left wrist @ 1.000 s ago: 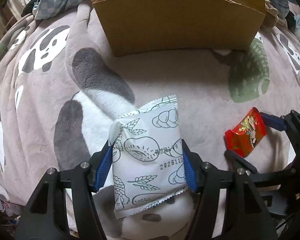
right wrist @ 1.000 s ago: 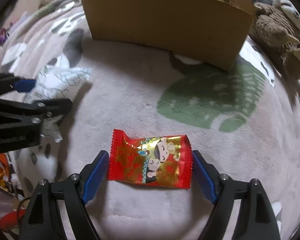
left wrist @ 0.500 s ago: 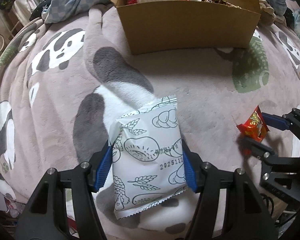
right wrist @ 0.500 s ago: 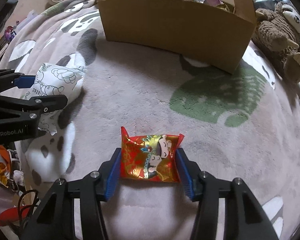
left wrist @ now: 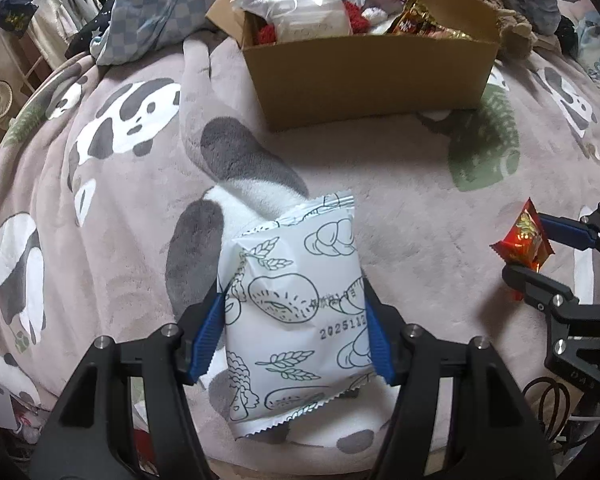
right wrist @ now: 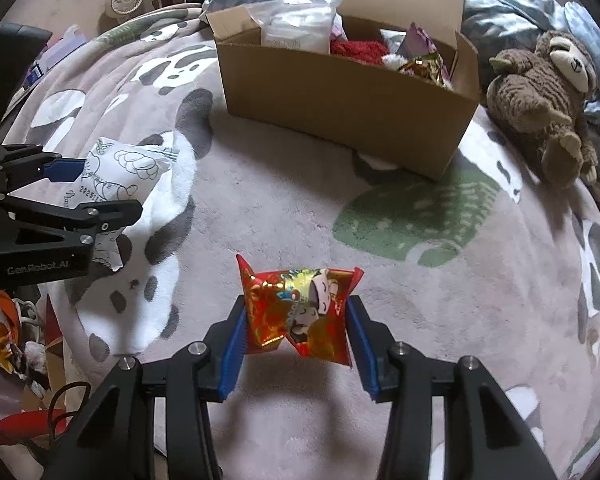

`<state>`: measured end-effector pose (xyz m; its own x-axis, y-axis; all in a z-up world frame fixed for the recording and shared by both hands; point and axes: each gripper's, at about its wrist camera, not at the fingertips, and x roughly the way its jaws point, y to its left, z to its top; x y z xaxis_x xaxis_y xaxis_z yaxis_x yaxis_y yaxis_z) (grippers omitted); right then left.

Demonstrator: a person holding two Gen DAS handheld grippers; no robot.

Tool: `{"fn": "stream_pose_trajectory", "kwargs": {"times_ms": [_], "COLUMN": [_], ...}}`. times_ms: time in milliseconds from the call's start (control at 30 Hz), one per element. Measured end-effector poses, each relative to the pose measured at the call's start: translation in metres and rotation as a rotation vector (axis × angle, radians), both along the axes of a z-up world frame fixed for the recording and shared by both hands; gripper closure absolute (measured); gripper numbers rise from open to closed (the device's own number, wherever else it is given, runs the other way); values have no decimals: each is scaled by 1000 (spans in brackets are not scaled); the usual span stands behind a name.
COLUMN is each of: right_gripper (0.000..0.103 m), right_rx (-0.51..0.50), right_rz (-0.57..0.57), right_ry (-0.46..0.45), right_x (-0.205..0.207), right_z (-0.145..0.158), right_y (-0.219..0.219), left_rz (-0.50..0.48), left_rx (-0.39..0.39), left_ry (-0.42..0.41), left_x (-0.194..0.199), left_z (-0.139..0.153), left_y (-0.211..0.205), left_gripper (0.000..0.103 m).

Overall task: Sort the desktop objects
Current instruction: 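Lift both packets and carry them toward the box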

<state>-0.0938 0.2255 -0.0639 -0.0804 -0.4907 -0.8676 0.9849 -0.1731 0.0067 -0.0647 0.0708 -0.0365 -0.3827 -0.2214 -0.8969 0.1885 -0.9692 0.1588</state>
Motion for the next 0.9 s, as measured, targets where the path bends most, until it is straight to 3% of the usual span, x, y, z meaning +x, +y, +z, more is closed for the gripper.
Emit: {"fn": "stream_pose_trajectory", "kwargs": {"times_ms": [400, 900], "right_gripper": [55, 55], "right_rx": [-40, -114], "right_rz": [4, 1], "right_ry": [33, 72], "right_x": [1, -29], "right_z": [29, 76], "right_y": [-7, -50], "left_rz": [-26, -59], "left_rx": [14, -5], "left_ry": [62, 120], "left_x": [-21, -81], "left_z": [29, 72], "left_y": [6, 5], "left_gripper": [42, 42]}}
